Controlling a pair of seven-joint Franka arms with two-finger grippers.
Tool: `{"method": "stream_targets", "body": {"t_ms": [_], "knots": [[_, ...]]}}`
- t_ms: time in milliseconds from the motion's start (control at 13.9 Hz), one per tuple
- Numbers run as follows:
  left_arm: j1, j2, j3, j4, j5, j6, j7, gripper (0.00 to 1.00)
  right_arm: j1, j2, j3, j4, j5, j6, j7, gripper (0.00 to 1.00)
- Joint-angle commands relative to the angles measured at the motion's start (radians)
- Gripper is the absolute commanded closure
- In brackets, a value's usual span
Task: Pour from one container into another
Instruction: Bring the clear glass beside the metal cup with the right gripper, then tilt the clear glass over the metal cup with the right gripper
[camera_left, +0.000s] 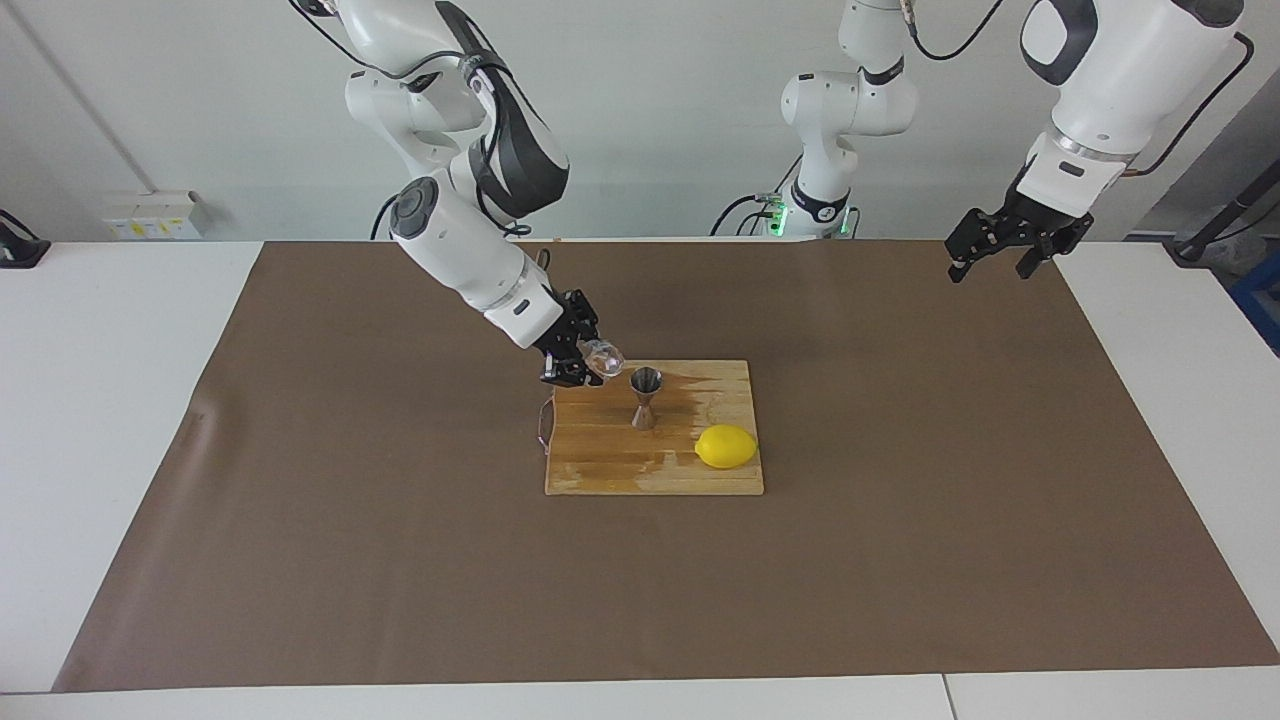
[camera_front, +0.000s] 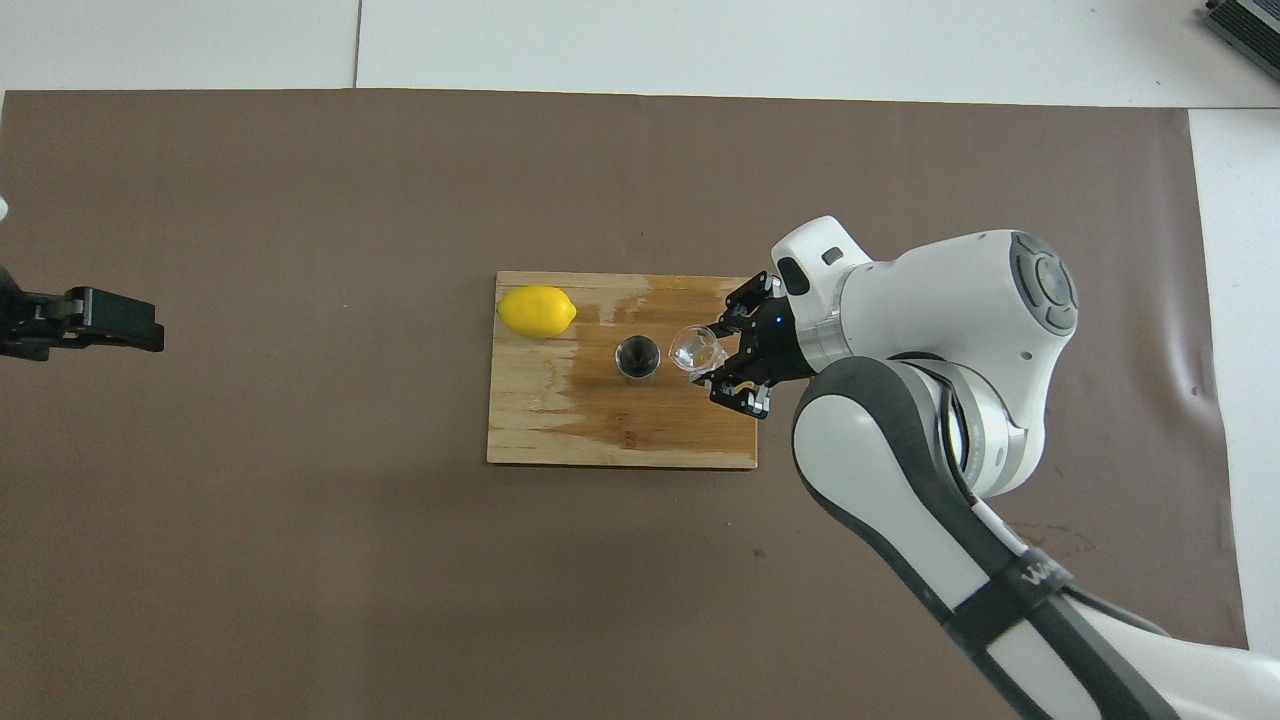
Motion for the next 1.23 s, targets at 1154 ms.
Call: {"method": "stream_targets", "body": {"t_ms": [1154], "knots": [[0.001,-0.025,-0.003,-0.027,0.021,-0.005,-0.014,0.0,0.006,0.059,0.119,0.103,-0.39,0.014,0.47,0.86]]}}
